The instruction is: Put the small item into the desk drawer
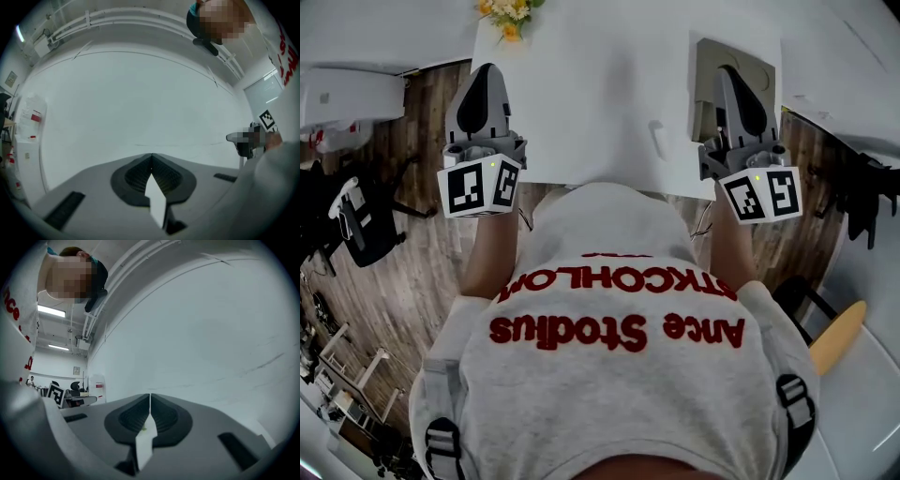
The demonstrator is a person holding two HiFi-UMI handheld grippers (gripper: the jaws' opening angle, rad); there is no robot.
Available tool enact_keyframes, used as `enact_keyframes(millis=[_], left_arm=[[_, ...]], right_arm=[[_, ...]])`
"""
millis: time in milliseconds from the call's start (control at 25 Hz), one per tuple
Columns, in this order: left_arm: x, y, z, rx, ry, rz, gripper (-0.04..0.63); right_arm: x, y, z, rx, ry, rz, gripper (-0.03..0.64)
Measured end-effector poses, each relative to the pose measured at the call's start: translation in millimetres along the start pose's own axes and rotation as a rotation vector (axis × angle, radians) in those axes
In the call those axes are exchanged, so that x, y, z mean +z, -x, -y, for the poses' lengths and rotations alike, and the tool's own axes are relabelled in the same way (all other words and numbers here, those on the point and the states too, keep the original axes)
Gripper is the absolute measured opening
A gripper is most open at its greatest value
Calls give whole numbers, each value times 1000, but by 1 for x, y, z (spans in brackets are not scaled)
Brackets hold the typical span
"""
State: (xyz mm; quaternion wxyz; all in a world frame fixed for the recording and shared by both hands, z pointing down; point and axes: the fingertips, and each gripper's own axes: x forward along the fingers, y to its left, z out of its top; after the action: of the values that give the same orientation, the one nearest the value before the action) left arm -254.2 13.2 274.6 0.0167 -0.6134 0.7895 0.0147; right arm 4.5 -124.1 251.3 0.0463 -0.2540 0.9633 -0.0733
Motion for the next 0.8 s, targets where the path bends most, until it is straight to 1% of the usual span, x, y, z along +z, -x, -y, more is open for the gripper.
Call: enact_keyframes(millis=[120, 200, 360, 520, 680, 800], left_arm=[[6, -4, 12, 12, -97, 10, 8], [10, -8, 23, 5, -126, 15, 8], [11, -21, 34, -12, -122, 13, 8], [11, -34, 31, -31, -86, 17, 8], [9, -45, 33, -75, -61, 8, 8], [7, -51, 32, -113, -52, 2, 8]], right_arm=[[1, -11, 5, 52, -34, 1, 9], [3, -17, 9, 75, -39, 0, 9], [4, -23, 16, 69, -52, 3, 9], [3, -25, 21, 41, -54, 2, 9], [3, -18, 23, -18, -60, 5, 9], [0, -24, 17, -33, -59, -1, 9]])
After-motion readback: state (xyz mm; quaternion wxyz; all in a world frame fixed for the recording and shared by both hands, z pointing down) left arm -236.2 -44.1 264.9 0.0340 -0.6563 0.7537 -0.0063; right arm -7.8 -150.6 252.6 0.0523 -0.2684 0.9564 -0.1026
